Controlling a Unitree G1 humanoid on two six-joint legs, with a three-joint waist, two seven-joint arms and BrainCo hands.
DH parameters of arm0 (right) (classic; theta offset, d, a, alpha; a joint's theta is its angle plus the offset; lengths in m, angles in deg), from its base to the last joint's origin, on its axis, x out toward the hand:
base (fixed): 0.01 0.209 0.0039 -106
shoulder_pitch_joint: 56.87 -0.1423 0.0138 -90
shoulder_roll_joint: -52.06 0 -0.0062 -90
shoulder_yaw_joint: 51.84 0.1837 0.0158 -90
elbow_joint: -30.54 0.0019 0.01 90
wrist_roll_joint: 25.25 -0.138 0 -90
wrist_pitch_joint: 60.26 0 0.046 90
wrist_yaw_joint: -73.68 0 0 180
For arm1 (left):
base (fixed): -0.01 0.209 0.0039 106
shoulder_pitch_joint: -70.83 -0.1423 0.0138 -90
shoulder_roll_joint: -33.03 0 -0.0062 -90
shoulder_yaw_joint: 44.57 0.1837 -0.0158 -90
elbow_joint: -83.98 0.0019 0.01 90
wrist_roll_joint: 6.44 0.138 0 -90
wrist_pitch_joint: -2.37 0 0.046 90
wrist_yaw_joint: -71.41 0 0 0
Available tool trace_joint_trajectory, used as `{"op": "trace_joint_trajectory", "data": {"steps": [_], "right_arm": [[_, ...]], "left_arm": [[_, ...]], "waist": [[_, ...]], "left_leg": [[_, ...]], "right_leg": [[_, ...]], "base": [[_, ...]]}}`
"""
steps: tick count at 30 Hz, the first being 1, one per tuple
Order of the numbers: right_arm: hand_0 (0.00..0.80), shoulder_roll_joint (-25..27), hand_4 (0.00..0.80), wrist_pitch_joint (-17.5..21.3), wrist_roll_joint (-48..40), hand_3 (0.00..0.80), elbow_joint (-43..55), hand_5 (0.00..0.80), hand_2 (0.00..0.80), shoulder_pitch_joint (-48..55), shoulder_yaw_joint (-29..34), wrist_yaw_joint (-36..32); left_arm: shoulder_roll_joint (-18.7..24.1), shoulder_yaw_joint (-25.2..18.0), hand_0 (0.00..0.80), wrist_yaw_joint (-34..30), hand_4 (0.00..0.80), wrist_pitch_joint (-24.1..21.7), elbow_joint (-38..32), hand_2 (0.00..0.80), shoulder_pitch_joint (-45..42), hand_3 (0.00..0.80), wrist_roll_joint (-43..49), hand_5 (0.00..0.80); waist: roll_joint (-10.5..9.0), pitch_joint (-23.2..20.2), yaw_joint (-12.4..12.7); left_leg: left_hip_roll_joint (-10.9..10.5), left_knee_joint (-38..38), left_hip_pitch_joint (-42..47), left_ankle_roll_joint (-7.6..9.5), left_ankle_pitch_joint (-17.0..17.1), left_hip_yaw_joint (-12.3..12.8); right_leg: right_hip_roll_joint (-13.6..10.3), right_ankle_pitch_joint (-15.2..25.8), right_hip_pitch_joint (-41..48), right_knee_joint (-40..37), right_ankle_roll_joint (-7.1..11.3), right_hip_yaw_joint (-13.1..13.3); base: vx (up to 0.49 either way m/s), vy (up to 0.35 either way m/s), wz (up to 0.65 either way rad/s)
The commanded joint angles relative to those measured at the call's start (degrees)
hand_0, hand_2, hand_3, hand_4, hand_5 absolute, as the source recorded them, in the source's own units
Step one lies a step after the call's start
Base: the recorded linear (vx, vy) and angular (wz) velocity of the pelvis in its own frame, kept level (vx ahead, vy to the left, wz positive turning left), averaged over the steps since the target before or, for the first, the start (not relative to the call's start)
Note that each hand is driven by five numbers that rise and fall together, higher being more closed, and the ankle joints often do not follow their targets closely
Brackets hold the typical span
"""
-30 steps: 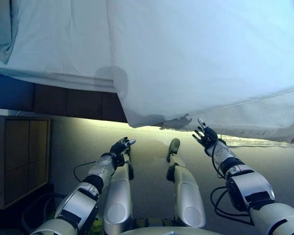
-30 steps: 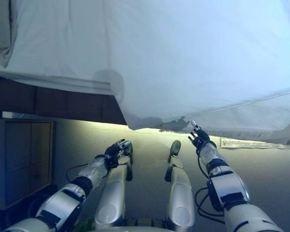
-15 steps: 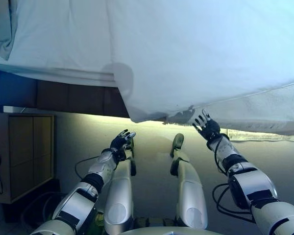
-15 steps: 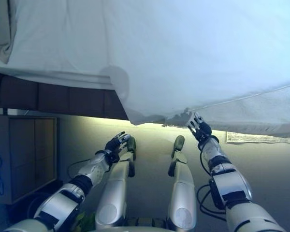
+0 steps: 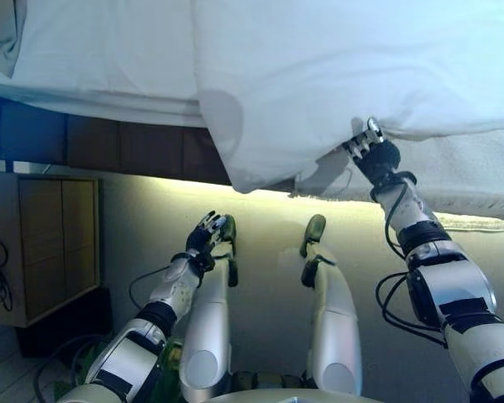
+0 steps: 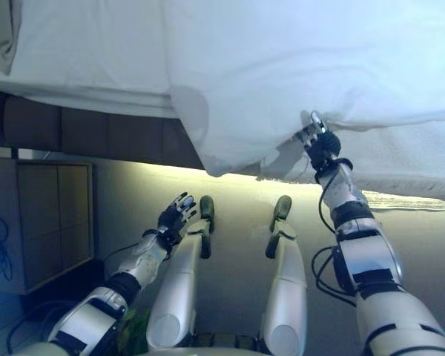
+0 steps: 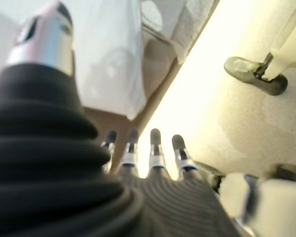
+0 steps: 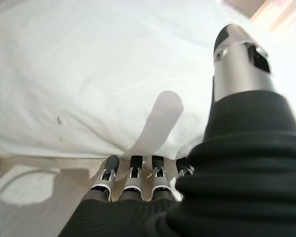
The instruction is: Make the bed neatly
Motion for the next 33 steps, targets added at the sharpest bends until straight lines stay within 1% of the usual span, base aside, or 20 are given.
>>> {"op": "trace_joint_trajectory", "data": {"steps": [1,2,6,9,10,11,12,13,17,20,24,27,28,33], "right_arm": [[0.0,4.7,0.0,3.2,-1.2,0.0,9.5,0.0,0.0,-6.6,-2.6,-0.6],[0.0,4.8,0.0,3.5,-1.4,0.0,10.1,0.0,0.0,-7.0,-2.8,-0.8],[0.0,4.8,0.0,5.3,-2.5,0.0,13.1,0.0,0.0,-9.1,-3.2,-0.7],[0.0,4.4,0.0,6.3,0.0,0.0,14.9,0.0,0.0,-9.4,-3.9,1.0],[0.132,4.4,0.132,6.7,1.1,0.132,15.3,0.132,0.132,-9.4,-4.2,2.2],[0.8,4.3,0.8,6.8,1.7,0.8,15.5,0.8,0.8,-9.4,-4.3,2.6],[0.8,4.3,0.8,6.7,1.9,0.8,15.6,0.8,0.8,-9.3,-4.2,2.5],[0.8,4.3,0.8,6.0,2.7,0.8,15.3,0.8,0.8,-9.3,-4.4,2.8],[0.8,3.8,0.8,5.0,4.2,0.8,13.2,0.8,0.8,-9.0,-4.2,2.2],[0.8,3.1,0.8,4.9,5.1,0.8,12.0,0.8,0.8,-8.9,-4.6,3.6],[0.8,2.5,0.8,3.7,7.3,0.8,11.1,0.8,0.8,-8.4,-5.3,3.7],[0.8,1.7,0.8,3.6,8.0,0.8,10.5,0.8,0.8,-8.3,-6.4,3.0],[0.8,1.3,0.8,3.3,7.6,0.8,11.0,0.8,0.8,-8.2,-6.8,2.7],[0.8,-1.4,0.8,2.2,9.7,0.8,11.5,0.8,0.8,-8.2,-9.4,2.8]], "left_arm": [[0.3,-1.8,0.0,-1.7,0.0,-3.0,-5.4,0.0,-4.3,0.0,-2.7,0.0],[0.5,-2.0,0.0,-1.9,0.0,-3.2,-5.6,0.0,-4.8,0.0,-2.9,0.0],[0.9,-2.2,0.0,-2.7,0.0,-2.9,-6.9,0.0,-6.7,0.0,-3.0,0.0],[1.2,-1.9,0.0,-3.3,0.0,-2.2,-7.4,0.0,-7.4,0.0,-2.6,0.0],[1.1,-1.9,0.0,-3.3,0.0,-1.9,-7.6,0.0,-7.5,0.0,-2.2,0.0],[1.1,-1.7,0.0,-3.2,0.0,-1.8,-7.7,0.0,-7.5,0.0,-2.0,0.0],[1.1,-1.6,0.0,-3.2,0.0,-1.9,-7.7,0.0,-7.5,0.0,-2.0,0.0],[1.3,-1.3,0.0,-3.7,0.0,-2.0,-7.4,0.0,-7.7,0.0,-1.9,0.0],[1.5,-0.5,0.0,-3.9,0.0,-1.9,-7.0,0.0,-7.4,0.0,-1.3,0.0],[1.3,0.1,0.0,-3.2,0.0,-1.4,-6.7,0.0,-6.6,0.0,-0.6,0.0],[1.5,0.9,0.0,-2.4,0.0,0.4,-6.2,0.0,-5.9,0.0,-0.3,0.0],[1.4,1.1,0.0,-1.7,0.0,1.4,-5.6,0.0,-4.7,0.0,0.0,0.0],[1.6,1.2,0.0,-1.6,0.0,2.0,-5.6,0.0,-4.1,0.0,0.3,0.0],[1.1,2.4,0.0,-0.3,0.0,5.6,-4.2,0.0,-1.1,0.0,2.0,0.0]], "waist": [[2.84,-2.1,1.6],[3.03,-2.4,1.8],[3.36,-2.3,2.1],[3.31,-2.2,2.2],[3.24,-2.2,2.2],[3.12,-2.1,2.2],[3.0,-1.8,2.1],[2.95,-2.0,2.2],[2.72,-2.0,2.2],[2.36,-2.1,2.1],[1.69,-2.2,2.3],[1.18,-2.4,2.3],[0.8,-2.2,2.2],[-0.8,-2.4,1.9]], "left_leg": [[-1.6,4.1,-3.4,1.18,-1.5,-2.0],[-1.3,4.4,-2.9,0.93,-3.1,-2.3],[-1.3,5.1,-3.4,0.95,-3.2,-2.5],[-1.3,5.1,-2.8,1.01,-3.2,-2.5],[-1.3,5.0,-2.4,1.07,-3.2,-2.4],[-1.2,4.8,-1.9,1.1,-3.2,-2.2],[-1.3,4.6,-2.3,1.36,-1.7,-1.9],[-1.0,4.8,-0.7,1.12,-3.4,-1.9],[-0.6,4.8,1.5,0.91,-3.7,-1.4],[-0.4,4.5,3.1,0.93,-3.8,-1.1],[-0.2,2.9,6.2,1.03,-3.5,-0.7],[0.1,1.6,8.0,1.06,-3.1,-0.5],[0.0,0.7,8.1,1.35,-1.2,-0.2],[1.0,-1.4,10.7,1.0,-0.6,0.3]], "right_leg": [[-0.7,0.1,-2.3,1.8,2.86,1.3],[-0.4,-1.5,-2.1,2.5,3.34,1.6],[-0.5,-1.9,-2.5,3.2,3.13,1.7],[-0.5,-1.9,-1.8,3.1,3.04,1.5],[-0.5,-1.9,-1.3,3.0,3.06,1.4],[-0.6,-1.9,-0.9,2.8,3.07,1.3],[-0.8,-0.4,-1.0,2.3,2.53,0.9],[-0.6,-2.0,0.5,2.5,3.02,1.0],[-0.9,-2.0,3.2,1.8,3.1,0.4],[-0.8,-2.0,5.0,1.1,3.12,0.3],[-1.0,-1.5,8.5,-0.7,3.44,-0.3],[-1.0,-1.5,10.5,-1.7,3.62,-0.6],[-1.2,0.1,10.8,-2.7,3.21,-1.0],[-0.6,0.6,13.4,-5.1,3.36,-1.6]], "base": [[0.08,0.018,0.04],[0.08,0.021,0.02],[0.005,0.034,0.02],[-0.014,0.039,0.01],[-0.004,0.045,-0.02],[-0.091,0.046,-0.02],[0.011,0.04,-0.04],[0.019,0.042,-0.05],[0.05,0.027,-0.05],[0.027,0.018,-0.04],[0.021,-0.001,-0.04],[-0.02,-0.014,-0.01],[-0.08,-0.036,-0.02],[-0.004,-0.058,-0.05]]}}
